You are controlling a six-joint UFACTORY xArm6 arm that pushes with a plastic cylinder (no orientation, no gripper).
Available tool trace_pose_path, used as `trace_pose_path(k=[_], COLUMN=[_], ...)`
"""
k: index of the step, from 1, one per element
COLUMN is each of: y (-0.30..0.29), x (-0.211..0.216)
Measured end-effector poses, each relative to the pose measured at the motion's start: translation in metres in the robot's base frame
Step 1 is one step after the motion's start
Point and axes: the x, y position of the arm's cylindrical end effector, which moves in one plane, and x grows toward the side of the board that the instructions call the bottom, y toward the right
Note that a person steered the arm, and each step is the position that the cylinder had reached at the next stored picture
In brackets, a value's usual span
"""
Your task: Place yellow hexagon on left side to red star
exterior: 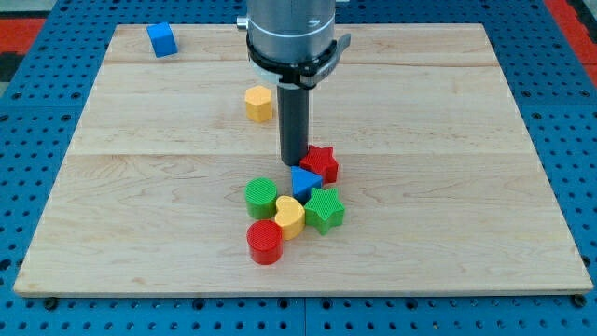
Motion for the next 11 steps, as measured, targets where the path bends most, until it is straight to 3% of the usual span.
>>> trace_pose_path(k=[1, 2, 3, 5, 6, 7, 8, 9, 10, 11], y=[-0.007, -0.048, -0.053, -0.118, -0.090, -0.053, -0.008, -0.005, -0.002, -0.042], x=[0.020, 0.000, -0.035, -0.048, -0.117, -0.140, -0.119, -0.074, -0.115, -0.130])
